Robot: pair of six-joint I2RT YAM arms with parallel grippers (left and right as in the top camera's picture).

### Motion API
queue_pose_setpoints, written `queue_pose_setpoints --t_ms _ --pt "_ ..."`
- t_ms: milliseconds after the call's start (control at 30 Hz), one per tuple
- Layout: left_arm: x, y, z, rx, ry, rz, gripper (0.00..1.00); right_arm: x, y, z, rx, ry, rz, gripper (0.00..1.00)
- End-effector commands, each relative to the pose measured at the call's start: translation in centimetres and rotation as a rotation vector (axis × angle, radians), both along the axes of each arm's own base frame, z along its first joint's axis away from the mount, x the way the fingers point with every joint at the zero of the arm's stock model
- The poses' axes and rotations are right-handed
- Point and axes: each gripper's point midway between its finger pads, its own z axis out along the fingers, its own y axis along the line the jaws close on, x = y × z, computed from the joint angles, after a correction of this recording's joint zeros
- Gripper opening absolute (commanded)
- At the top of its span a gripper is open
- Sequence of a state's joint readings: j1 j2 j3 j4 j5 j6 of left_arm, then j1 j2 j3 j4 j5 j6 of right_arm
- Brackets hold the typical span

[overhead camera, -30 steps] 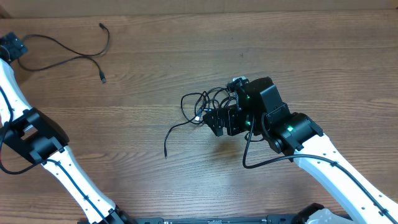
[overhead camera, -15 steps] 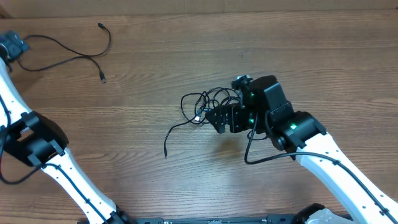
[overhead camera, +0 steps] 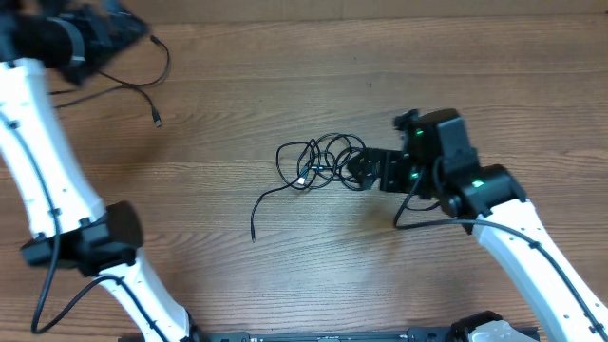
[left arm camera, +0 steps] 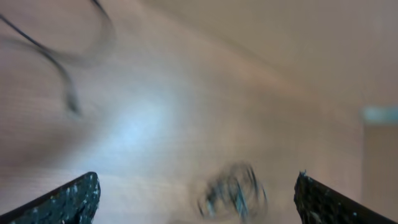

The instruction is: Untangle cables

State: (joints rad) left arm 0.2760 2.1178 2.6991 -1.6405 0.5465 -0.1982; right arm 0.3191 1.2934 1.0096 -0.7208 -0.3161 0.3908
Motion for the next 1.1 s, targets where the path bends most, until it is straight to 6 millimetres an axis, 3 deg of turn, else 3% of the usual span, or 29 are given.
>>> queue_pose_setpoints --t_ms 0,167,300,400,533,667,800,900,1067 --pt "-0.6 -4.7 -1.5 0.033 0.054 -0.133 1.00 0.8 -2.6 1.7 0.037 -0.011 -0.102 1.00" --pt "-2.0 -10.7 0.1 0.041 0.021 -0.255 1.00 -0.2 -5.2 2.8 0.123 0.034 -0.165 1.00" --pt "-4.8 -14.9 3.1 0.040 -0.043 -0.330 1.00 -1.6 -7.4 3.6 0.141 0.054 -0.233 1.00" --pt "-7.3 -16.7 5.4 0.120 -0.116 -0.365 1.00 -2.6 -8.7 4.0 0.137 0.059 -0.274 1.00" --pt "-10.8 -18.3 8.3 0.198 -0.207 -0.376 1.00 -3.6 -9.1 4.0 0.104 0.052 -0.239 1.00" --pt "-15.2 -18.9 11.0 0.232 -0.291 -0.383 1.00 -4.3 -9.0 3.6 0.095 0.077 -0.230 1.00" --pt "-18.1 -18.2 11.5 0.238 -0.300 -0.384 1.00 -4.4 -9.0 3.5 0.095 0.082 -0.230 1.00" --pt "-19.2 -16.1 10.0 0.290 -0.244 -0.309 1.00 -4.4 -9.0 3.5 0.095 0.083 -0.230 1.00" --pt "-21.5 -13.5 5.9 0.345 -0.105 -0.219 1.00 -4.5 -9.0 3.5 0.095 0.089 -0.230 1.00"
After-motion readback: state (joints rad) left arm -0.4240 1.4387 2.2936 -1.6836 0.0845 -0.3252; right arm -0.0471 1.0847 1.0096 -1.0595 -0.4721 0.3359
